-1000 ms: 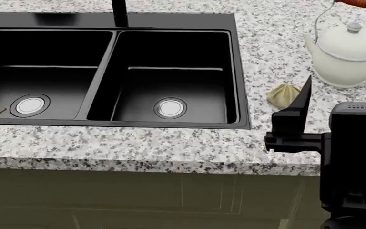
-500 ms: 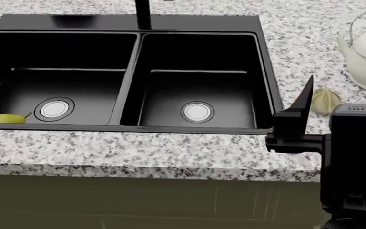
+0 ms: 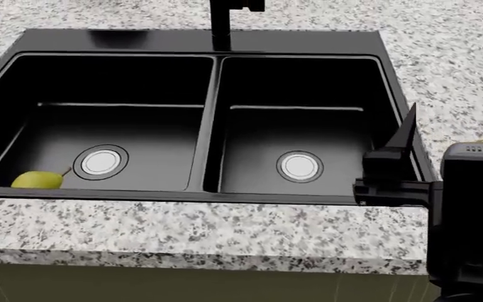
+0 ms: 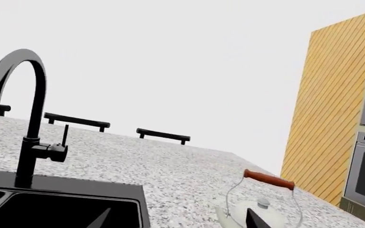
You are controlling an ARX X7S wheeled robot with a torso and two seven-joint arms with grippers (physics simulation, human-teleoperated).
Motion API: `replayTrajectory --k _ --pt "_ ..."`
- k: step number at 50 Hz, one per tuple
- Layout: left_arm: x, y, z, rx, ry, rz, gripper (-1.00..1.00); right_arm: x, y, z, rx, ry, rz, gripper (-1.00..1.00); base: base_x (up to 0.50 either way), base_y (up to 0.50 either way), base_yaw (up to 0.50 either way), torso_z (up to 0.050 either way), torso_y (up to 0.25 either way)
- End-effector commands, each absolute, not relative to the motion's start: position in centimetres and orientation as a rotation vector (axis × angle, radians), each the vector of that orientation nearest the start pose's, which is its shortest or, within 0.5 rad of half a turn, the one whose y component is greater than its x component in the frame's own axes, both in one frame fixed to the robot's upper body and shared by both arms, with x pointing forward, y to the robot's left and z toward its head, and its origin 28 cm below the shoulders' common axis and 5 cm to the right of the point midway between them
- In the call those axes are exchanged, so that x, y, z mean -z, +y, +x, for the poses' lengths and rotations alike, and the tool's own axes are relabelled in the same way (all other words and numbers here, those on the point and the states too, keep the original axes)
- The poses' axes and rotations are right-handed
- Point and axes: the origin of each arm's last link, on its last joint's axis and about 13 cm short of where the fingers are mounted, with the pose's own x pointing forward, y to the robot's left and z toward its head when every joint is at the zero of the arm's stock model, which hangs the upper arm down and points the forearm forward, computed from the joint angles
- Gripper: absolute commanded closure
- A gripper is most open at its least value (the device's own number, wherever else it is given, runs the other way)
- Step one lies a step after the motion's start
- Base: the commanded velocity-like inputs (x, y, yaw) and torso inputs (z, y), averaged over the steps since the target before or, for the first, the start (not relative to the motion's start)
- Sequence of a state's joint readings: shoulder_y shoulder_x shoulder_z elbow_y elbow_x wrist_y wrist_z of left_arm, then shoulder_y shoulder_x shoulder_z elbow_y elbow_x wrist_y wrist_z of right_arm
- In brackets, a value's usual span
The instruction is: Turn the sink spout to the right.
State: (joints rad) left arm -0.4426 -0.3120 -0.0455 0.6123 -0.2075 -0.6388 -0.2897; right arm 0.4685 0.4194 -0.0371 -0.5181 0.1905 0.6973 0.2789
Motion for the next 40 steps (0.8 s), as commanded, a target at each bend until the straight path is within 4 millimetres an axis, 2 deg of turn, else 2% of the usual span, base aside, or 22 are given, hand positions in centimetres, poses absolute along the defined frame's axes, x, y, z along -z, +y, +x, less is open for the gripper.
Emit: replayTrajectory --k 1,40 --pt "-20.43 25.79 24.74 -0.244 -0.422 0.099 -1.00 -19.08 -16.37 26.02 0.235 -0.291 -0.238 -1.00 0.18 0.18 0.00 0.000 0.000" --pt "-20.33 25.37 25.17 -0.214 -0.406 0.085 -1.00 -18.95 -16.53 25.71 0.241 -0.268 -0.226 -1.00 0.20 0.10 0.00 0.000 0.000"
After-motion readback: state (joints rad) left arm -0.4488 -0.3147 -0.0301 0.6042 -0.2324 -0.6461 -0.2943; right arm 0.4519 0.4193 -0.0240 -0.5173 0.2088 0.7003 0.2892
